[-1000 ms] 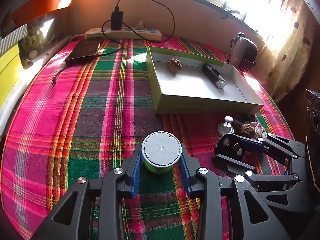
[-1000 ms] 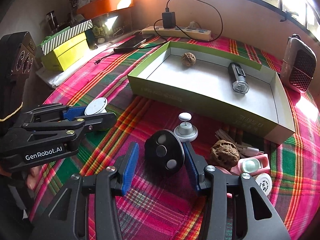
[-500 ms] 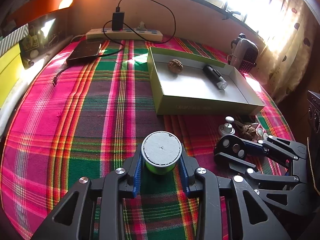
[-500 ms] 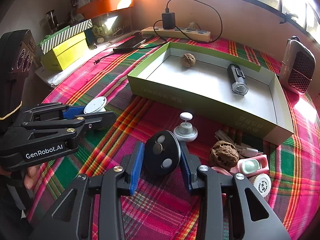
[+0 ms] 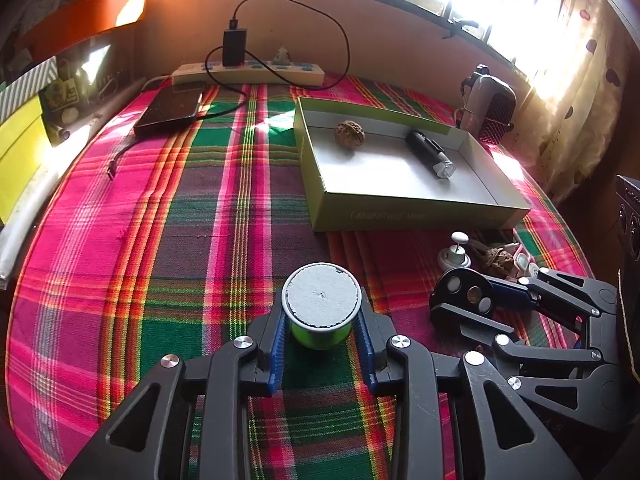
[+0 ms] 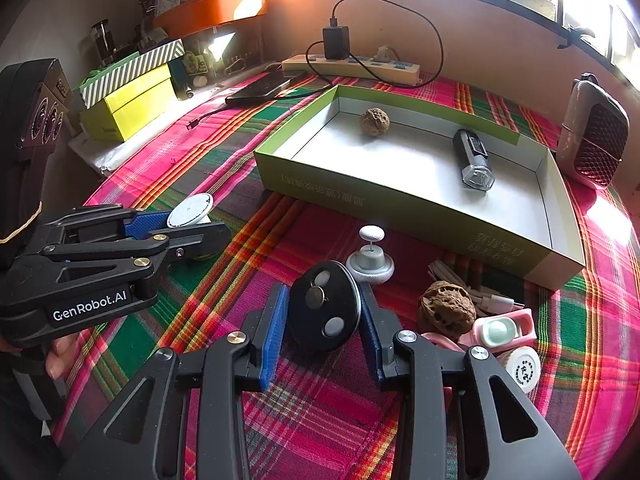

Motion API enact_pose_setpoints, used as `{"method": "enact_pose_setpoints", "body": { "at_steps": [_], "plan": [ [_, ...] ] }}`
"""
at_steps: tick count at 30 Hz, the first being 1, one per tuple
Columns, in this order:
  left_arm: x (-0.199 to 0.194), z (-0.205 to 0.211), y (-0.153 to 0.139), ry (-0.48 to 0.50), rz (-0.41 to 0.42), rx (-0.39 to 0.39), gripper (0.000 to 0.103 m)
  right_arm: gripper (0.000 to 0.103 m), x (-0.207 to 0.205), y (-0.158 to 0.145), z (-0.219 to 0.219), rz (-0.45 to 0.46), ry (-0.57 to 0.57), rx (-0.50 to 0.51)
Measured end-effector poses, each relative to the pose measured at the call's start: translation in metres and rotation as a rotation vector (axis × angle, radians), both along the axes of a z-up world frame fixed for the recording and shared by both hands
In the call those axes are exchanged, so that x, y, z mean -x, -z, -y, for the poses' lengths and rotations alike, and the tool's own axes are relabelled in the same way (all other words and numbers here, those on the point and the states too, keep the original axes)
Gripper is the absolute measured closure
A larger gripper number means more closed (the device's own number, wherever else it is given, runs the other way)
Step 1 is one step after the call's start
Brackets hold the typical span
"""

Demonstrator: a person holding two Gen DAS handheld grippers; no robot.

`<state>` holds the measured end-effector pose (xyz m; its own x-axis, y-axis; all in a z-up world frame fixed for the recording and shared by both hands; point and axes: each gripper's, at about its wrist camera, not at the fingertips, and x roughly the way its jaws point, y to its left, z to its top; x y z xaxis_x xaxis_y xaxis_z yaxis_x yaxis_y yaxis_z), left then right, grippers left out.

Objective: Organize objects
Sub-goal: 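Carry the black disc in the right gripper while the left carries the spool to the box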

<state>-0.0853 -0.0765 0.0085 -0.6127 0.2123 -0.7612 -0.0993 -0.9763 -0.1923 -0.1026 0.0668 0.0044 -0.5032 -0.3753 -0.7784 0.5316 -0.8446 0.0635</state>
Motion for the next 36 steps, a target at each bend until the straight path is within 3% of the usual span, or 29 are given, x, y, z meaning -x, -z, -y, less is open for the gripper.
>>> {"method": "enact_pose_setpoints", "body": {
  "at_steps": [9,36],
  "plan": [
    [0.001,0.001,-0.002,0.002,-0.006,0.010,0.087,0.067,-0.001,-0.004,-0.002,-0.010,0.005,0.008],
    [-0.005,-0.007,-0.015,0.023,-0.042,0.028,0.088,0.067,-0.006,-0.015,-0.006,-0.031,0.007,0.034]
  ]
}}
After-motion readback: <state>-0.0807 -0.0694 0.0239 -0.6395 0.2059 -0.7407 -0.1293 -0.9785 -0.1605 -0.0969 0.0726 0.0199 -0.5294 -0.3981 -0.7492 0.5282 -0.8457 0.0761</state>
